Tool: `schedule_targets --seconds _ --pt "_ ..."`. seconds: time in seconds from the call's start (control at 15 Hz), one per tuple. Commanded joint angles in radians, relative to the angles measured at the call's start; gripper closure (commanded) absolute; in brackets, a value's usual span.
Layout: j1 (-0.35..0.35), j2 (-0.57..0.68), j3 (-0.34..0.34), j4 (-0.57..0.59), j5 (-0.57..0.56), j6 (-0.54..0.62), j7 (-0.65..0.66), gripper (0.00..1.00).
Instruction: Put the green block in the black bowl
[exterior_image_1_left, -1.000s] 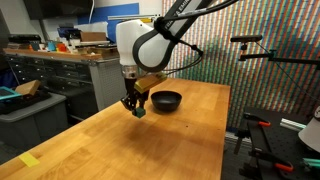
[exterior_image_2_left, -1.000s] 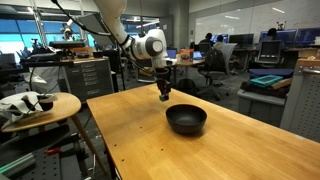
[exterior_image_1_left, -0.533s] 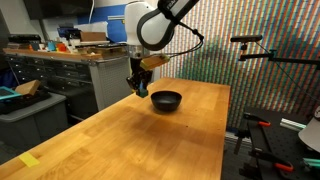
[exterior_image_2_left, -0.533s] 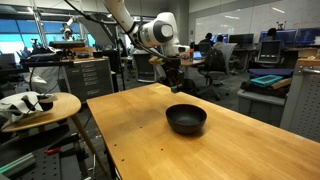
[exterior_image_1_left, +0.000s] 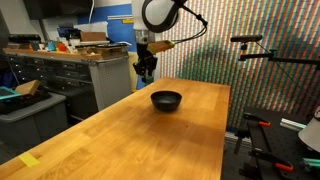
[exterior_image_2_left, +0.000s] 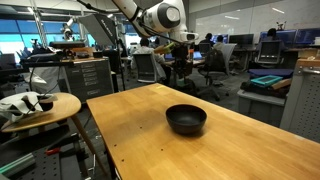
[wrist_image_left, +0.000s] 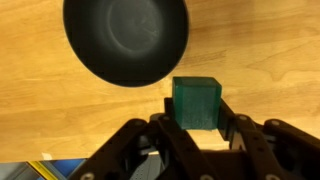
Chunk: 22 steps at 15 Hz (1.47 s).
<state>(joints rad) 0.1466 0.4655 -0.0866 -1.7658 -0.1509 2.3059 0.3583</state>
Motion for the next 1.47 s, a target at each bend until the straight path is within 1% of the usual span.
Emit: schedule_targets --seconds 0.0,0.4,0.87,1.07,1.4 --pt "-0.028 -0.049 0.000 -0.050 -0.009 -0.028 -0.030 0.83" --pt "-0.062 -0.051 -0.008 -0.121 -0.012 -0.020 -0.030 0.83" --pt "-0.066 -0.029 -0.027 -0.184 -0.040 0.013 -0.003 0.83" --pt "-0.066 -0.013 -0.032 -0.212 -0.042 0.067 0.004 0.83" --pt "-0.066 0.033 -0.044 -0.240 -0.025 0.194 0.031 0.83"
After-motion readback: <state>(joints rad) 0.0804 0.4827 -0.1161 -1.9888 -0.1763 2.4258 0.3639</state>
